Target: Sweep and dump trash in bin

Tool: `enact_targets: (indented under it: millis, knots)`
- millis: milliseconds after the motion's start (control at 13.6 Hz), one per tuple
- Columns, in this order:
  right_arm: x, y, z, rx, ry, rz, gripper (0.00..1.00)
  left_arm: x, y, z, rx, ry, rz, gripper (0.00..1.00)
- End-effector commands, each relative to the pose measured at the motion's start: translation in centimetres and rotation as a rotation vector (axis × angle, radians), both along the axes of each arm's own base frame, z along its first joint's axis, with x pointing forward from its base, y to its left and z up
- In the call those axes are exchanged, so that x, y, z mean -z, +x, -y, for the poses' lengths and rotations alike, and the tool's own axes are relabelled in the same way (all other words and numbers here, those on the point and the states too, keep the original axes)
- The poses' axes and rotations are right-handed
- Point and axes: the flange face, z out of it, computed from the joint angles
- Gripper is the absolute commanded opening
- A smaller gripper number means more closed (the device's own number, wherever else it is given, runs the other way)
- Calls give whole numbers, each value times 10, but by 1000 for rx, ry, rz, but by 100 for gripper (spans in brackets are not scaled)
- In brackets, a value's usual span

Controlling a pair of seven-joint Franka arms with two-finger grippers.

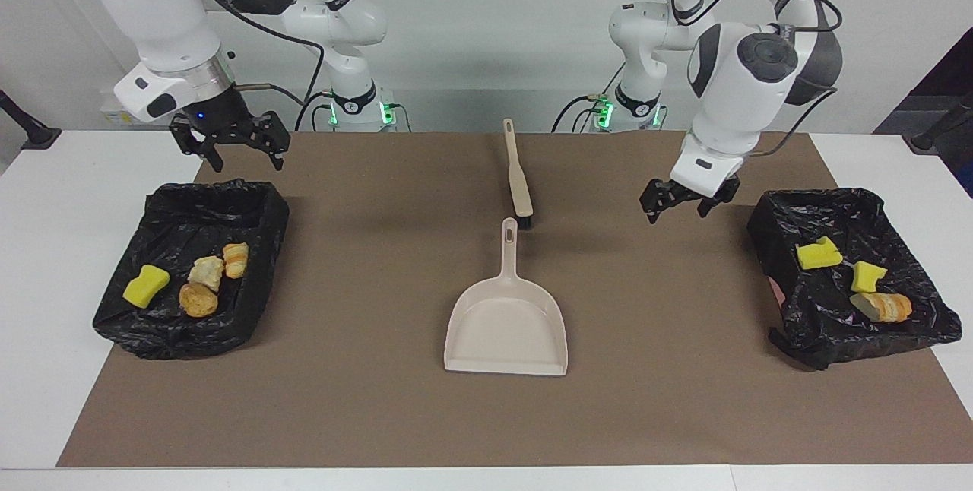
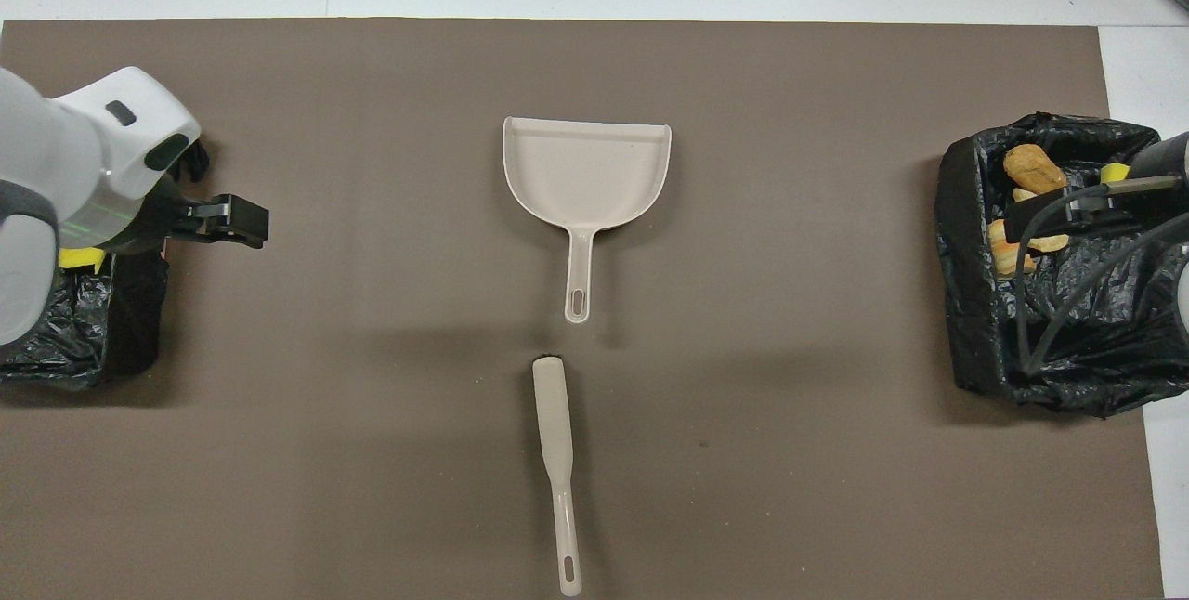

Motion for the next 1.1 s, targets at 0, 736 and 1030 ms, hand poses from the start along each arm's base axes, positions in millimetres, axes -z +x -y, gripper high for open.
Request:
enact_targets:
  millis: [0, 736, 1030]
  knots:
    - [-2, -8, 1, -25, -1, -9, 100, -37, -20, -24, 64, 18, -1, 100]
    - [-3, -7, -1, -28, -1, -6, 100, -106, -59, -44, 4, -40, 28, 100]
    - [-2, -7, -1, -30, -1, -9, 100, -112, -63, -43, 5, -71, 51, 100]
